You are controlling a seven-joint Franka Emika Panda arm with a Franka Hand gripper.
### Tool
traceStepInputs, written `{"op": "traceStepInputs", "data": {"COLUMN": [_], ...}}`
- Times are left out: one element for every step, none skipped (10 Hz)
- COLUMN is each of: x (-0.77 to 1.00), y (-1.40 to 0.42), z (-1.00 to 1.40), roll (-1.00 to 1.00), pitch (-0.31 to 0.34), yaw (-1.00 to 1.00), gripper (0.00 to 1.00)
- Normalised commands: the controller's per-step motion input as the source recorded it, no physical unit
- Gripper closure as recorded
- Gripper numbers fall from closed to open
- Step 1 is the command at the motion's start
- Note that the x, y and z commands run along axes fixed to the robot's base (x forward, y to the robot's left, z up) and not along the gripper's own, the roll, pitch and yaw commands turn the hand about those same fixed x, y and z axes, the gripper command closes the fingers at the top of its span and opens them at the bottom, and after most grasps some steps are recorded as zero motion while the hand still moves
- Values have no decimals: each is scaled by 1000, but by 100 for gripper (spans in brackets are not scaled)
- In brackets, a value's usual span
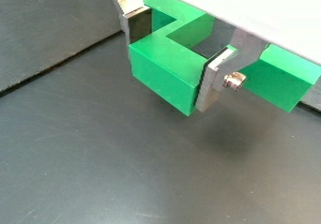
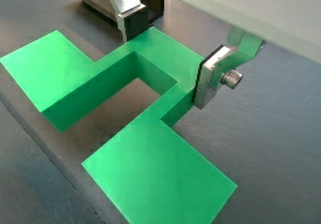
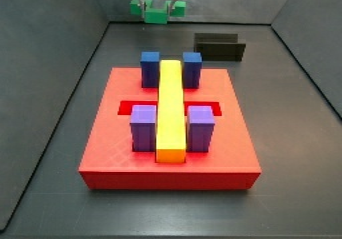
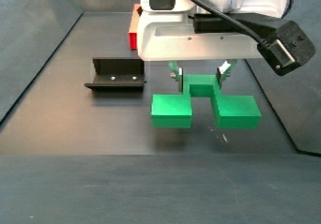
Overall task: Pick up the green object. Move up. Place the green object on the fixture. Regrasp the green object. Move to above the board. Insert the green object.
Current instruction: Place the green object on the fixture.
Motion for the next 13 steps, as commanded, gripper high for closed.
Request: {"op": "traceStepInputs", "data": {"x": [-40, 0, 17, 49, 140, 220, 214, 197, 206, 203, 274, 331, 229], "y": [0, 80, 31, 77, 80, 40, 0, 0, 0, 0, 0, 0, 37], "z": [-31, 0, 0, 163, 386, 503, 469, 494, 446, 451, 440, 386, 257], "roll": [0, -86, -411, -434, -194, -257, -183, -220, -309, -386, -437, -609, -846], "pitch": [0, 0, -100, -40, 69, 154, 146, 89, 100, 63, 0, 0, -166], "yaw": [-3, 0, -83, -74, 0, 0, 0, -6, 0, 0, 0, -31, -91], "gripper": [100, 100, 100, 100, 100, 100, 100, 100, 100, 100, 100, 100, 100]}}
